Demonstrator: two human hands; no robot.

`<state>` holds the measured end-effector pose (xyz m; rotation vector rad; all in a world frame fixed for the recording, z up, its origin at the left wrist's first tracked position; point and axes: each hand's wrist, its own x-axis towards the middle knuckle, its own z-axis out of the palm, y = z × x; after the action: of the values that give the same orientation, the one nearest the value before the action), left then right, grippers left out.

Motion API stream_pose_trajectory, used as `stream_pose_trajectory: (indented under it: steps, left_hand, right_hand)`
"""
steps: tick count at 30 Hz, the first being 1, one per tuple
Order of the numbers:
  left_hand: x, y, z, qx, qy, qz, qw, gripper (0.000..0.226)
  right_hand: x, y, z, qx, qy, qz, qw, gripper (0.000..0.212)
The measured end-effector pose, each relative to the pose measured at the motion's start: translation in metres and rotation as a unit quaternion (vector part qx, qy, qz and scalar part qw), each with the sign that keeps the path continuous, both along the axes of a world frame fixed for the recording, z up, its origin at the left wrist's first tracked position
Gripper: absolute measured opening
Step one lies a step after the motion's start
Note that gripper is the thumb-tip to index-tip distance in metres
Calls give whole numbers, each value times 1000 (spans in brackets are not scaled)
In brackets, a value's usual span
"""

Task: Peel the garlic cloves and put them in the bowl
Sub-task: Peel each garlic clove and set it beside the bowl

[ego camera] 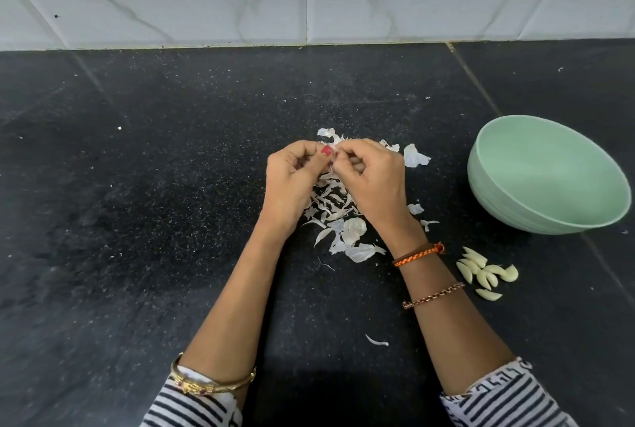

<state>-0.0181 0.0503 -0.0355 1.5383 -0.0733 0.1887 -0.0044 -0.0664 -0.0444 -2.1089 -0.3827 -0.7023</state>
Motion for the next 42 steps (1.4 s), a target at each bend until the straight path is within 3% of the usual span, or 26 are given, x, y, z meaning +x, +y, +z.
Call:
stream_pose_trajectory:
  steps: [3,7,10,16,22,28,42]
  left_hand:
    - [4,9,0,12,23,57,998,21]
    - [8,17,-7,205,33,67,976,19]
    - [7,15,-7,252,34,70,964,16]
    - [3,13,0,189,13,91,978,20]
    - [5,11,-3,93,18,33,995,10]
    - [4,9,-1,5,48,19,999,18]
    - [-1,-1,4,-118,68,51,989,17]
  right_hand:
    - [-1,1,3,71,62,-4,996,12]
    - [-1,-1,2,123,132,-3,984,10]
    - [-1,0,1,120,151,-8,981,9]
    - [-1,-2,3,78,167,10,983,13]
    - [-1,1,-1,85,88,34,992,18]
    - [0,-1,-8,13,-5,33,999,18]
    - [0,-6,-5,-3,-97,62,993,16]
